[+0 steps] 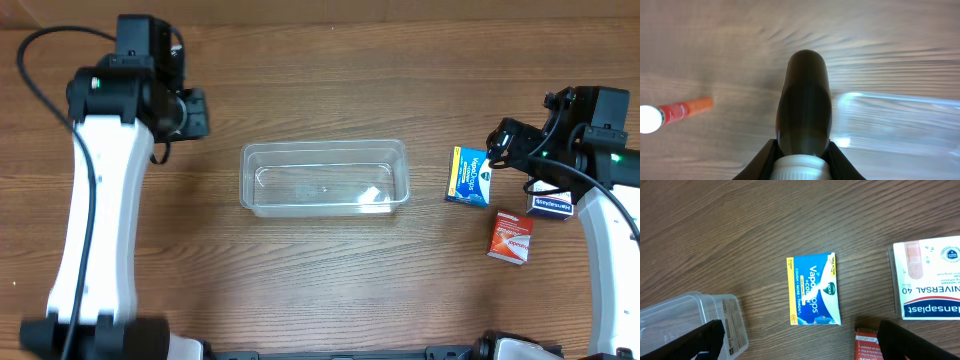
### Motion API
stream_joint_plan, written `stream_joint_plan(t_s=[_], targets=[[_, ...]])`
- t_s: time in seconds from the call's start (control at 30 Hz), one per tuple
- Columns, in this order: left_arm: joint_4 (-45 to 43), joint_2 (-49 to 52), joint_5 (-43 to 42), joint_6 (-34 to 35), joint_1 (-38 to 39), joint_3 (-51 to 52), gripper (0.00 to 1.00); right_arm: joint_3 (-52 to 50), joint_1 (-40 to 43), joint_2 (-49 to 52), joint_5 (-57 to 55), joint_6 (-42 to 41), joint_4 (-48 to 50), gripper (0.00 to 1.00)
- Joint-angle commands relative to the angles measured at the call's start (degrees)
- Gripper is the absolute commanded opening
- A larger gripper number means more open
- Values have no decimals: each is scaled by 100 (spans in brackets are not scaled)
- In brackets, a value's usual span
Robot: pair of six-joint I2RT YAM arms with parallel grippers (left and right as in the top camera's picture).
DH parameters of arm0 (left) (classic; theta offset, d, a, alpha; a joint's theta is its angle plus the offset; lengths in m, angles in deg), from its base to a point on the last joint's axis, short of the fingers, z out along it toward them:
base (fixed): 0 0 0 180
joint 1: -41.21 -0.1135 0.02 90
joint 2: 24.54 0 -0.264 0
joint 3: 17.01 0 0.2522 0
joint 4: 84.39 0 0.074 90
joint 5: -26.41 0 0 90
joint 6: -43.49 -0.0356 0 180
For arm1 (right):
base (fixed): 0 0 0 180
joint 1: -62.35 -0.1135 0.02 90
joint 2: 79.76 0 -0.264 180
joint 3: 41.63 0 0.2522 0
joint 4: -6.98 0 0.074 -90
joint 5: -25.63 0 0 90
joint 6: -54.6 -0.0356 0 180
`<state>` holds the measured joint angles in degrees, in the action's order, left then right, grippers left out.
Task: Pack container
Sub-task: 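Carry the brown bottle into the container's left end and release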
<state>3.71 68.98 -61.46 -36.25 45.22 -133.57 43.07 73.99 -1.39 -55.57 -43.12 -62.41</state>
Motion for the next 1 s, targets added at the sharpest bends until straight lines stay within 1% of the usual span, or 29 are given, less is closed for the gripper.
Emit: stream_joint_plan(t_s=[0.0, 0.03, 0.13, 0.17, 0.37, 0.77, 0.9, 0.97], targets=[[90, -238, -66, 555, 684, -103, 4, 179, 22, -13, 50, -24, 20, 100], [101, -162, -76, 846, 874, -28, 4, 179, 22, -13, 50, -24, 20, 100], [149, 114, -120, 1322, 1084, 140, 4, 179, 22, -13, 50, -24, 17, 100], [105, 238, -210, 1366, 1141, 216, 4, 179, 22, -13, 52, -24, 17, 100], [35, 914, -238, 1421, 1252, 560, 4, 179, 22, -13, 50, -24, 17, 100], [-306, 2114, -208, 1419, 1257, 671, 4, 179, 22, -13, 50, -24, 17, 100], [-302, 2345, -219, 1419, 1257, 671, 9, 179, 22, -13, 50, -24, 17, 100], [-306, 2358, -216, 1416, 1257, 669, 18, 179, 22, -13, 52, -24, 17, 100]])
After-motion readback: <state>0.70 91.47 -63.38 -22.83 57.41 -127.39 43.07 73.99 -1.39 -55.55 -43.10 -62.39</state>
